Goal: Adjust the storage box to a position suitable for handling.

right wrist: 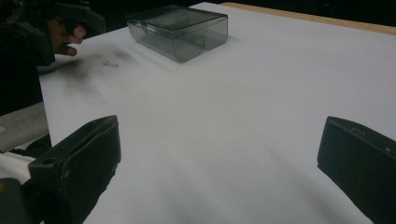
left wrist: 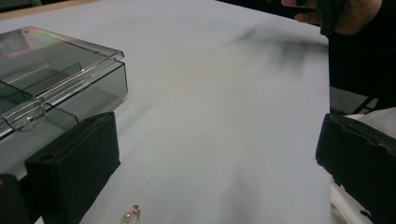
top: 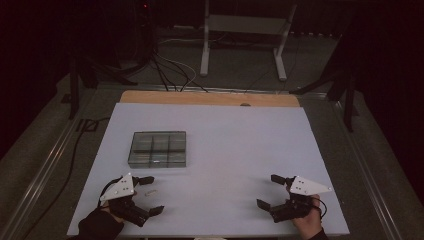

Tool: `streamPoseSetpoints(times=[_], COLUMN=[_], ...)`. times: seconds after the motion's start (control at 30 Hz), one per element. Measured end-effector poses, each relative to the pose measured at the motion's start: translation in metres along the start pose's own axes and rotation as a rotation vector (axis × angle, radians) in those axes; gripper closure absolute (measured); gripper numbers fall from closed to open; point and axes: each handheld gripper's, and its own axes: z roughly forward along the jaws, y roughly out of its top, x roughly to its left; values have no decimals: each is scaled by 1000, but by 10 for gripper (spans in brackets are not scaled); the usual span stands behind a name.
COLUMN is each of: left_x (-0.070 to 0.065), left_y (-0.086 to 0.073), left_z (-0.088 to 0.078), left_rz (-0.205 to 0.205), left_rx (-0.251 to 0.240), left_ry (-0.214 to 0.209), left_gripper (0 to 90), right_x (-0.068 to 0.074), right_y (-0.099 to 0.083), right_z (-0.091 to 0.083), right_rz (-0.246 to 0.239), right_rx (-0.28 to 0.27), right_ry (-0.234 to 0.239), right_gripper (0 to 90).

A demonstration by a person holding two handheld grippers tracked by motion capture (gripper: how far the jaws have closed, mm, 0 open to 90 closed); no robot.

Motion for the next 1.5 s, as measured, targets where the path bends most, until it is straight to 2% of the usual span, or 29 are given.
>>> streamPoseSetpoints(times=[0.17,0.27,0.43,0.53,0.6,0.87,1.17,1.5], left_x=[-1,-3,-6,-9,-11,-10,1,23], left_y=[1,0,6,12,16,36,51,61], left_z=[0,2,1,0,-2,-9,-23,-37], left_rz=[10,25,44,52,66,72,76,78], left_rx=[20,48,53,44,40,-1,-60,-96], left_ry=[-8,-18,-33,-54,-53,-56,-15,88], left_gripper=[7,7,7,7,7,7,7,7], right_x=[-1,-1,-2,-2,-2,1,1,1], right_y=[0,1,2,2,2,3,4,4], right_z=[1,1,1,1,1,0,0,0], right_rz=[-2,2,13,20,21,18,23,27], right_rx=[9,9,1,2,0,-11,-19,-15], right_ry=[-4,-4,10,14,12,11,15,15], right_gripper=[0,0,0,0,0,0,0,0])
